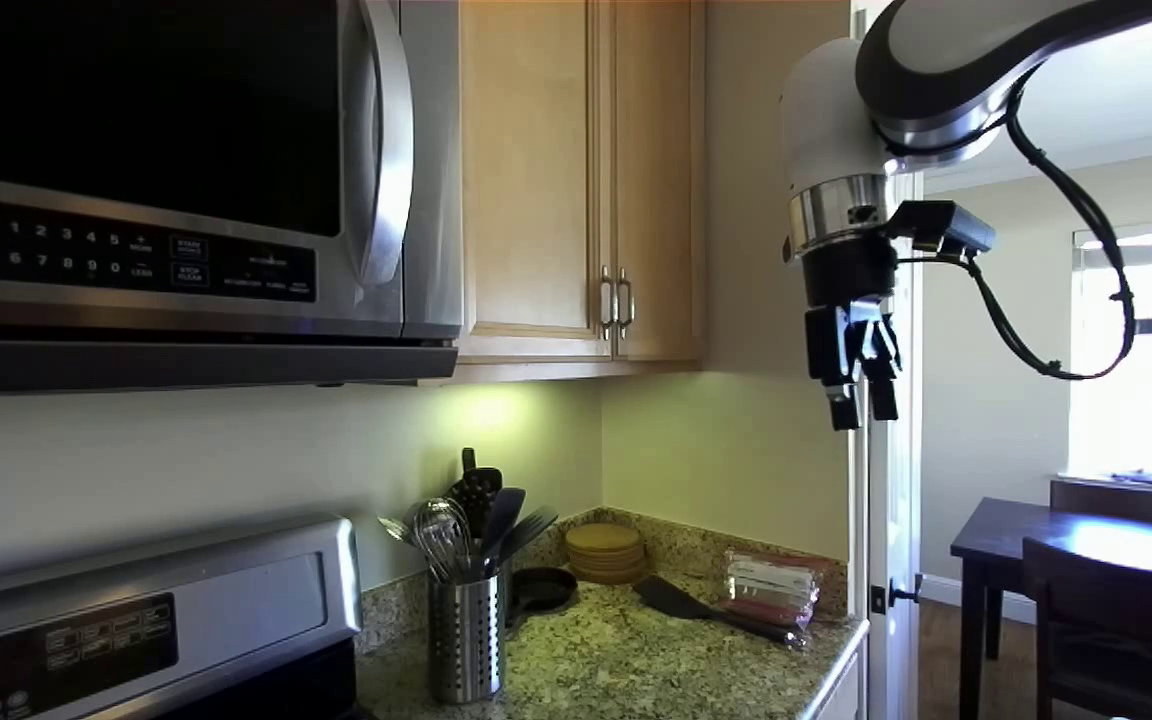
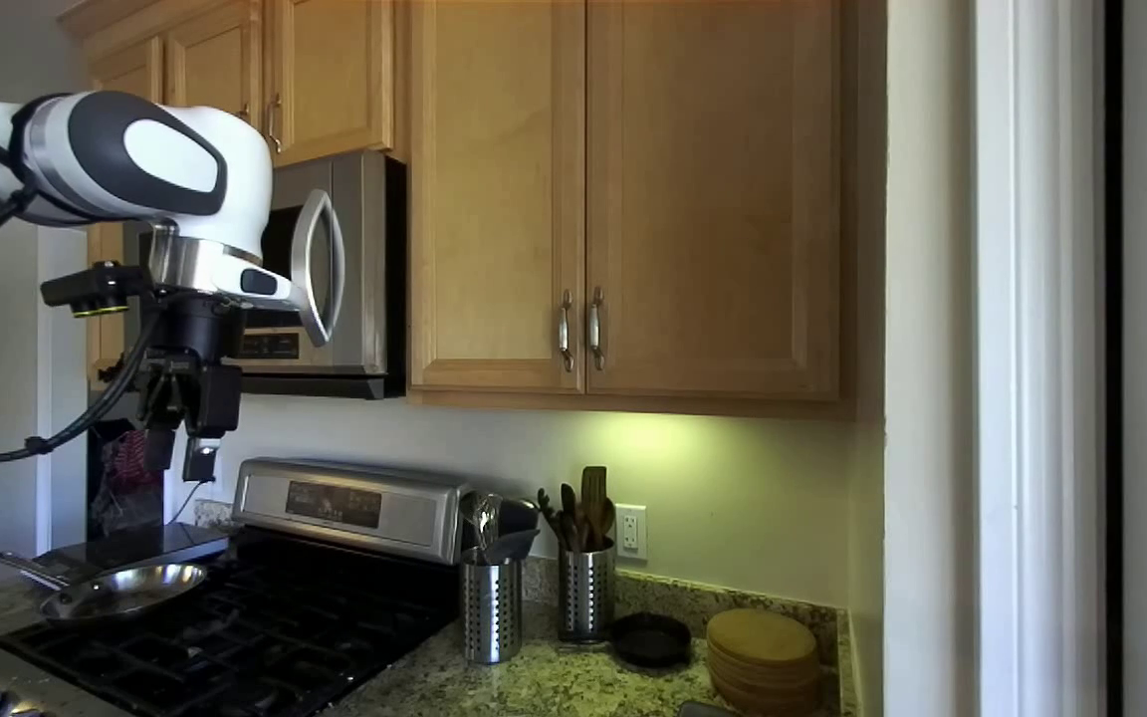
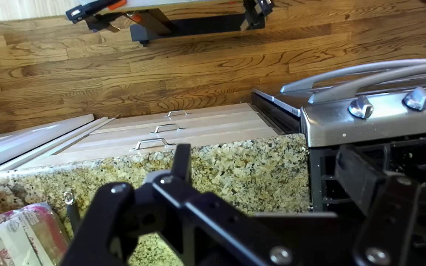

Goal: Open the left door to the cupboard on the right

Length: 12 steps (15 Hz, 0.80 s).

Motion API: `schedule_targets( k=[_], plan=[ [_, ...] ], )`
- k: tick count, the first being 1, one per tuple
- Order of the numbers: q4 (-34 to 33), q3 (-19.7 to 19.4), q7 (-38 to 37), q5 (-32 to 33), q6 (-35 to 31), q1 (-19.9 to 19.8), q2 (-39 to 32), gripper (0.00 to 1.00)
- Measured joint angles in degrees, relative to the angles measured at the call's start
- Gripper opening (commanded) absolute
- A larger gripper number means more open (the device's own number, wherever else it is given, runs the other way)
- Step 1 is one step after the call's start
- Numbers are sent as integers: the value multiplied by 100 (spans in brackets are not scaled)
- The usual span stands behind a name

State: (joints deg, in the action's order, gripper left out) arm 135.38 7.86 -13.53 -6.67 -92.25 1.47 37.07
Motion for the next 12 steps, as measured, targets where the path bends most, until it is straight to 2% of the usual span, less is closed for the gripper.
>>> schedule_targets(
  k=[4, 9, 12],
  plan=[
    [-136, -177, 116, 180, -822, -156, -408, 100],
    [-732, -406, 786, 745, -2006, -211, -1240, 100],
    [-1264, -405, 919, 1136, -2239, -216, -1750, 100]
  ],
)
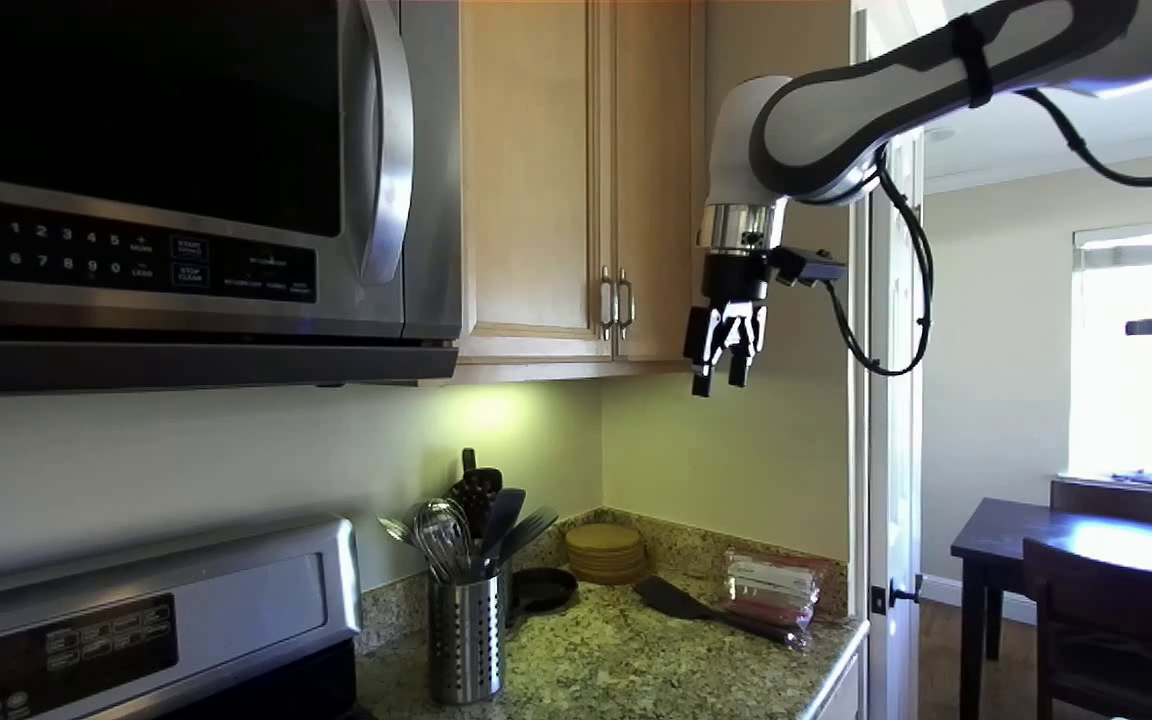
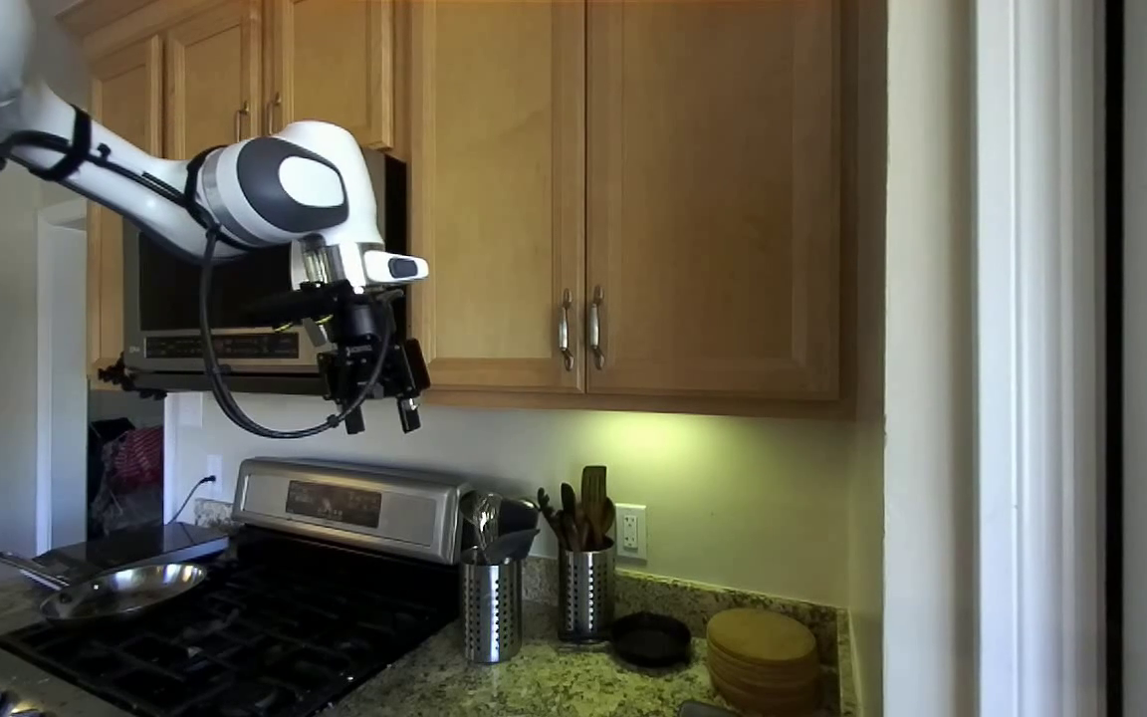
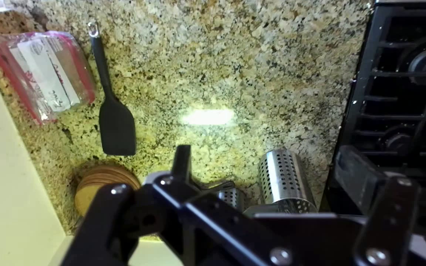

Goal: Open the left door to the cupboard on the right

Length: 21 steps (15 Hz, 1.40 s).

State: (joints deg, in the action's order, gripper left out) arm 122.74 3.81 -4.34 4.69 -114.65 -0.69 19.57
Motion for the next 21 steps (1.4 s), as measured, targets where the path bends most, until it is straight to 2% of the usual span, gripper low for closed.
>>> schedule_targets(
  k=[11, 15, 21],
  plan=[
    [-98, -4, -15, 48, -47, 0, -135, 100],
    [-254, -135, -51, 399, -729, -134, -398, 100],
    [-1009, -440, -31, 610, -1833, -326, -1183, 100]
  ],
)
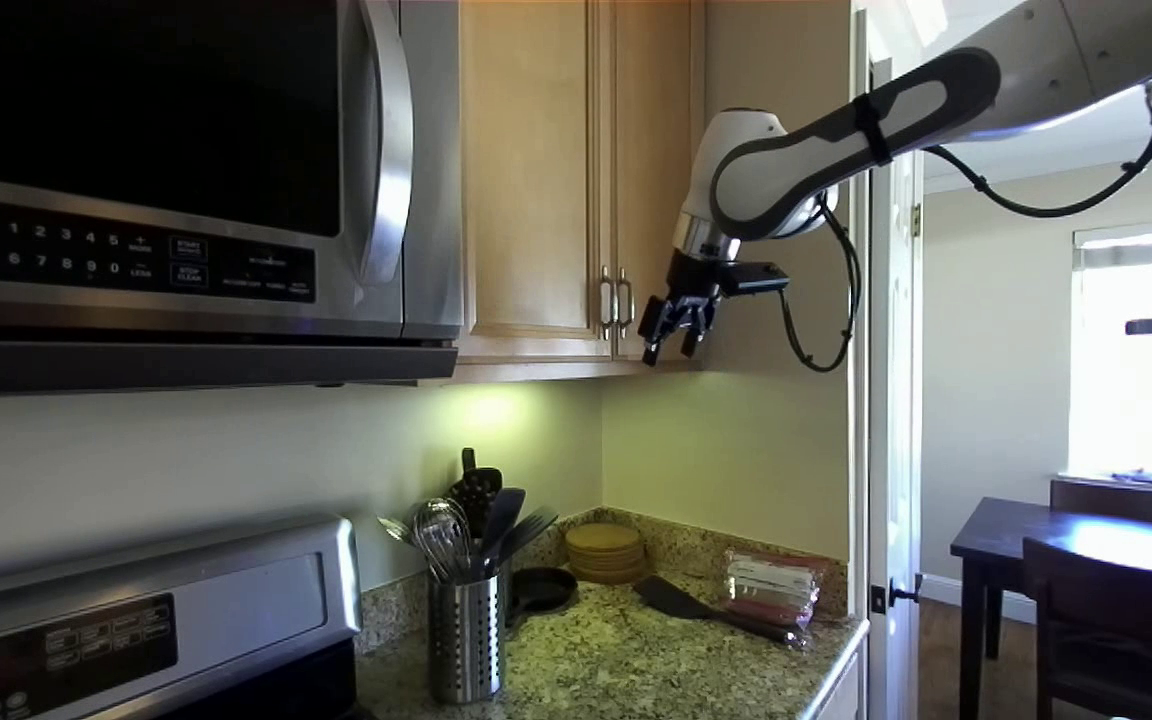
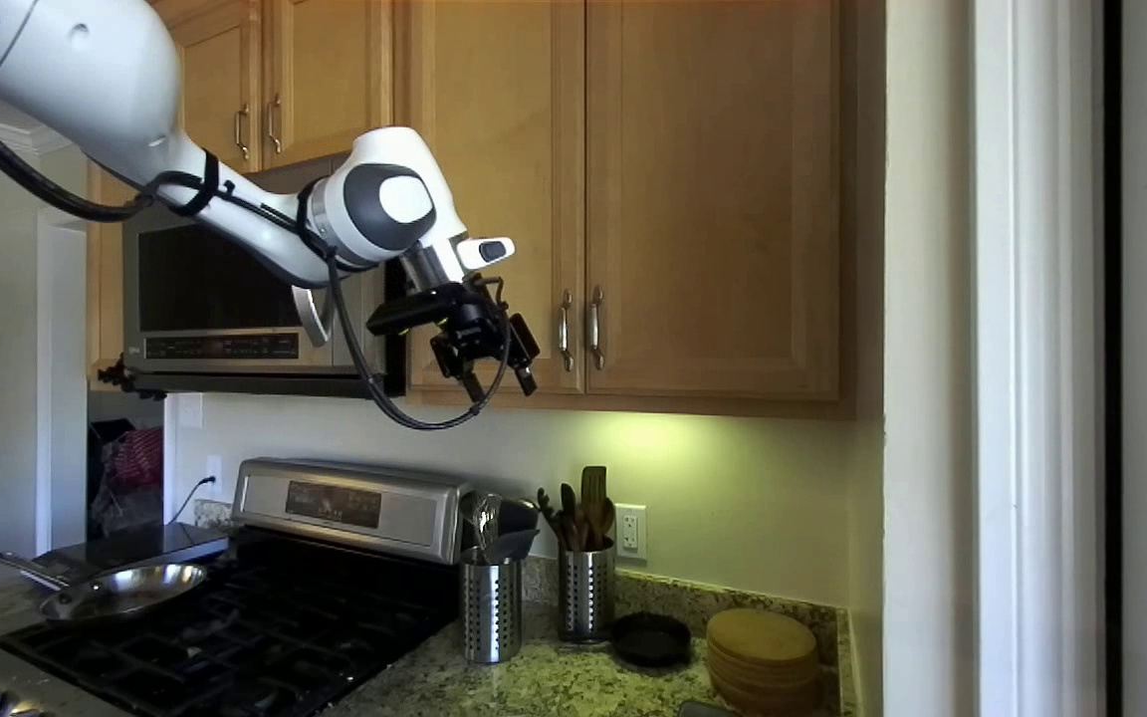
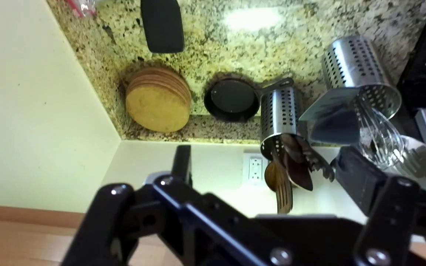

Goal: Open the left door to the cupboard on the right

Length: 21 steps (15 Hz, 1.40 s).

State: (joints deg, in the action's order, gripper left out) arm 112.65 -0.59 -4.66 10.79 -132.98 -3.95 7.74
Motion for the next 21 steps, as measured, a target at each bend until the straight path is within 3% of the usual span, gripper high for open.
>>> schedule_targets(
  k=[4, 8, 11, 12, 15, 19, 21],
  plan=[
    [-649, -88, 0, -11, -428, 0, -551, 100],
    [-1283, -171, 0, -144, -445, -1, -945, 100],
    [-1653, -225, 0, -218, -439, -2, -1082, 89],
    [-1773, -247, 0, -299, -408, -2, -1131, 81],
    [-2108, -280, 29, -649, -159, -3, -1282, 75],
    [-2519, -275, 38, -940, 404, 1, -1450, 75],
    [-2667, -267, 39, -1008, 437, 4, -1508, 50]
  ],
)
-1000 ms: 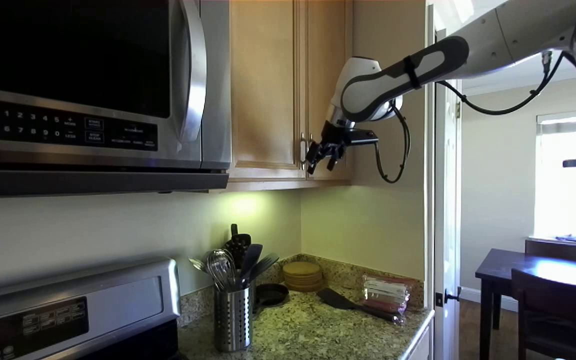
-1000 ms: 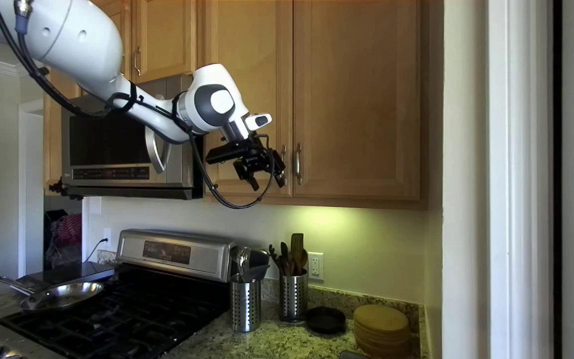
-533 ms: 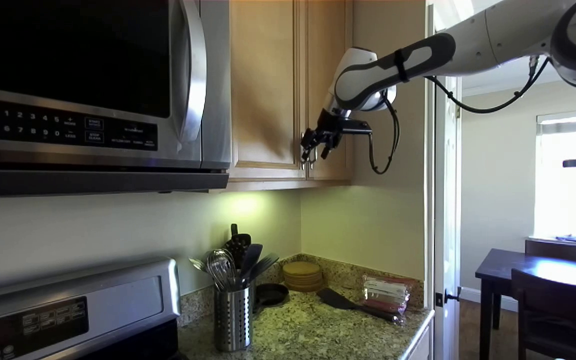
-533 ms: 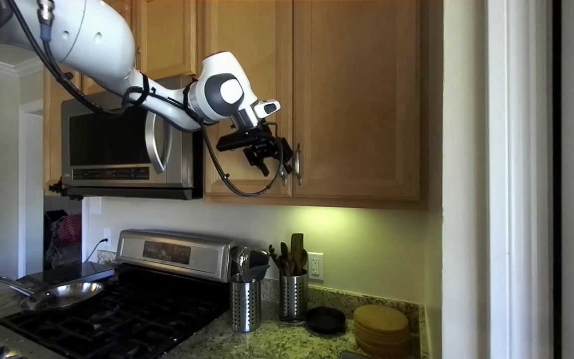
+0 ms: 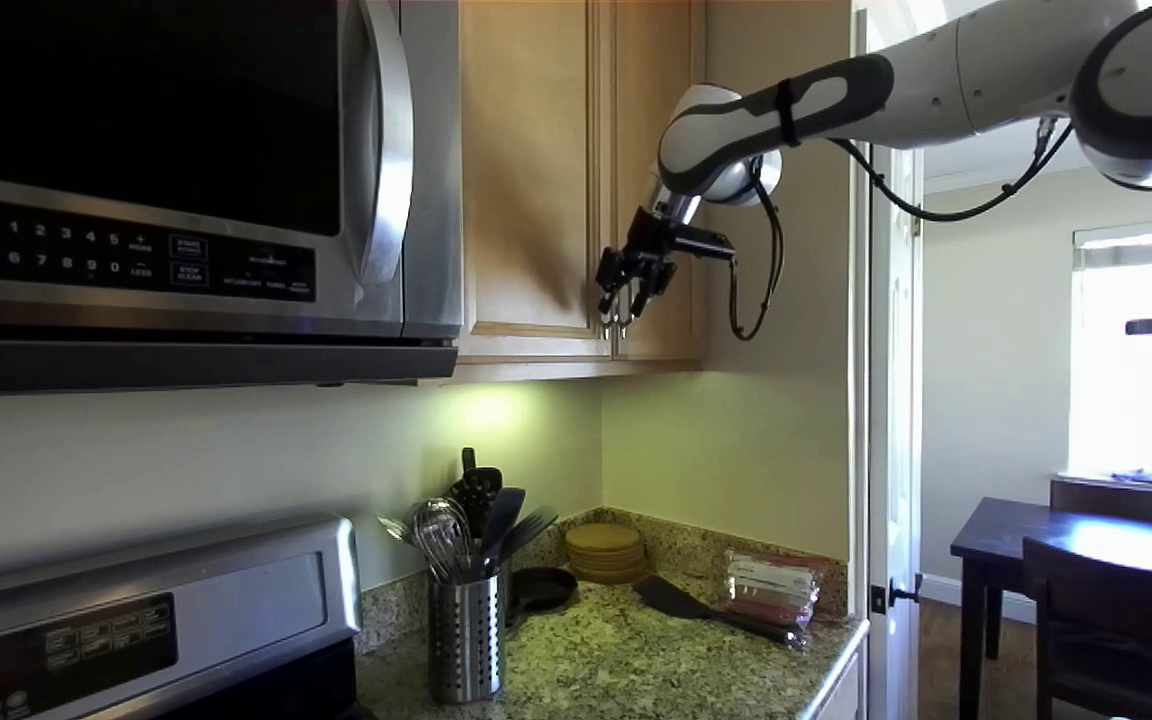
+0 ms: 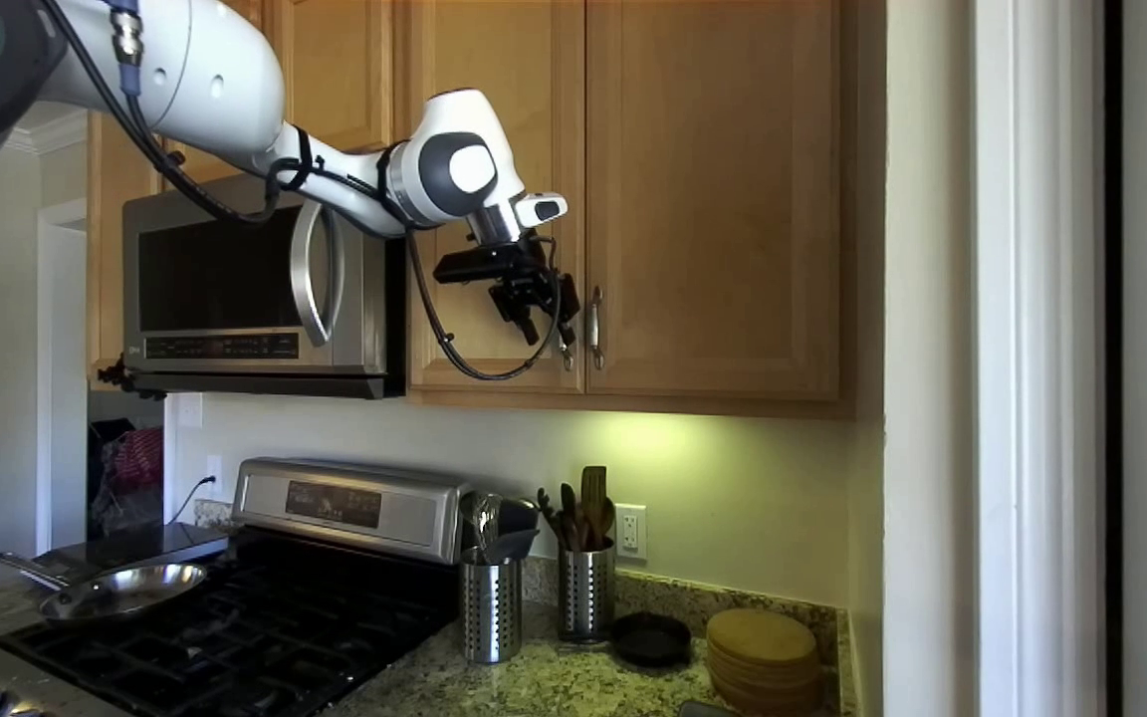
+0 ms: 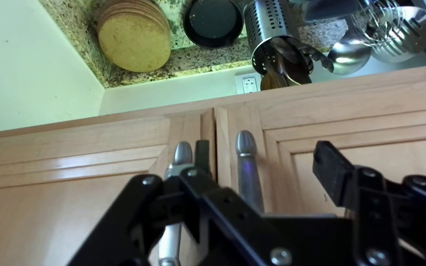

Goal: Open the left door to the cupboard on the right

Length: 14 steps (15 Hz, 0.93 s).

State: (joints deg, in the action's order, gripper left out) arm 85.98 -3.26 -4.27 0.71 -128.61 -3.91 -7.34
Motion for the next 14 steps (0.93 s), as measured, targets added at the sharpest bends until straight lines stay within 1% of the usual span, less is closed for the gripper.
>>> schedule_targets(
  k=[1, 4, 7, 10, 11, 14],
  plan=[
    [-76, 3, 0, -2, 0, 4, -32, 49],
    [-321, 12, 0, -2, -1, 11, -165, 27],
    [-518, 2, 11, 17, -9, 8, -298, 9],
    [-597, -34, 93, 20, 9, -23, -363, 5],
    [-598, -34, 139, 30, 10, -28, -364, 9],
    [-598, -27, 173, 89, 12, -23, -363, 9]
  ],
)
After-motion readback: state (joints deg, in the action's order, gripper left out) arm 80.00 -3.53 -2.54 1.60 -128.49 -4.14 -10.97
